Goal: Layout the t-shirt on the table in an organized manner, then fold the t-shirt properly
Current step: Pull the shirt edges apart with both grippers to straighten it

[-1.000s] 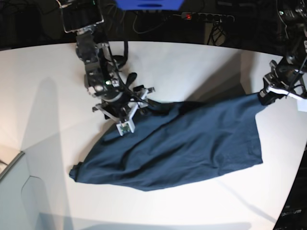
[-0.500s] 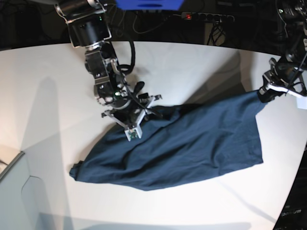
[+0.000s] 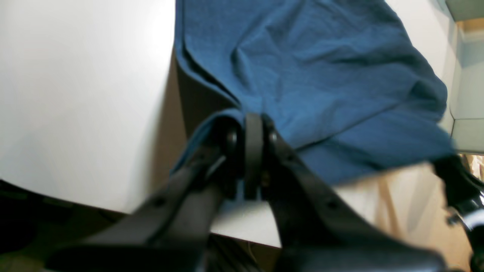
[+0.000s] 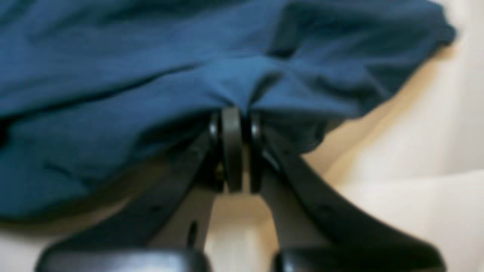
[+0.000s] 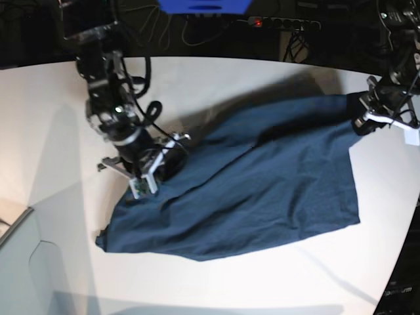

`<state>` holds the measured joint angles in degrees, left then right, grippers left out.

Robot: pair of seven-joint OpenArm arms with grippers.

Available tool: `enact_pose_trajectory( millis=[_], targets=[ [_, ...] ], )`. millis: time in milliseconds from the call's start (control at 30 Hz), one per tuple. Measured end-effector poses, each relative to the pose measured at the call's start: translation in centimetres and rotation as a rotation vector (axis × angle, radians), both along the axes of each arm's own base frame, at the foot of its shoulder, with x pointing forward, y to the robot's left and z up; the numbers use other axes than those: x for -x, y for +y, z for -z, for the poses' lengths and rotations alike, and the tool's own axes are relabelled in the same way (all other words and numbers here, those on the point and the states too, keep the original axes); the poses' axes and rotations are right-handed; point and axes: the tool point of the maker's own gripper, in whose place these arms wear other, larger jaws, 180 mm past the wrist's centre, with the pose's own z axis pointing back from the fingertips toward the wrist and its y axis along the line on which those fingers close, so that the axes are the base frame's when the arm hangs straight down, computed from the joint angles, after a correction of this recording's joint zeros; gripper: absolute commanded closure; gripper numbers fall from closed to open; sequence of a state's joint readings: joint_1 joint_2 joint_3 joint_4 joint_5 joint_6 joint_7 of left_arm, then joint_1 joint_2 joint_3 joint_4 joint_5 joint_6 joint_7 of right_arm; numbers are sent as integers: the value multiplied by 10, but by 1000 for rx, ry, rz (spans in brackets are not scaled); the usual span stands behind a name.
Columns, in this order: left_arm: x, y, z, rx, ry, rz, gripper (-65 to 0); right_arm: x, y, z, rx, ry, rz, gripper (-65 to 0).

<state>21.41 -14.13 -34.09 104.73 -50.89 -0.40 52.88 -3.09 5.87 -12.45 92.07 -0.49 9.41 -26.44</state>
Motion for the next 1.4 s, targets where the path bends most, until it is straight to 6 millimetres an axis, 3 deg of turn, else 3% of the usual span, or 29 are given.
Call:
enact_pose_trajectory(
  millis=[167, 300, 367, 433, 567, 767, 967, 1133, 1200, 1267, 1400],
  targets=[
    [-4, 0, -3, 0, -16, -3, 0, 25, -31, -45, 15, -103, 50, 0],
    [-11, 1, -6, 2, -32, -6, 0, 34, -60, -59, 39, -136, 118, 0],
    [-17, 1, -10, 11, -50, -4, 0, 40, -70, -57, 64, -125, 123, 0],
    [-19, 5, 1, 33, -28, -24, 0, 44, -74, -48, 77, -101, 122, 0],
    [-22, 10, 29, 93, 33, -70, 0, 43, -77, -12, 74, -6, 135, 0],
    [-43, 17, 36, 136, 26, -109, 0, -6, -64, -6, 65, -25, 98, 0],
    [-64, 22, 52, 201, 47, -154, 0, -44, -47, 30, 102, 72, 40, 0],
    [-67, 21, 71, 251, 97, -179, -6, -65, -49, 32, 123, 83, 34, -130],
    [-68, 22, 73, 258, 102, -185, -50, -69, -50, 29, 125, 76, 38, -199],
    [-68, 21, 73, 258, 104, -185, -142, -71, -50, 23, 129, 60, 35, -265],
    [-68, 22, 72, 256, 101, -185, -351, -79, -53, -14, 86, -46, 67, -364]
  ],
)
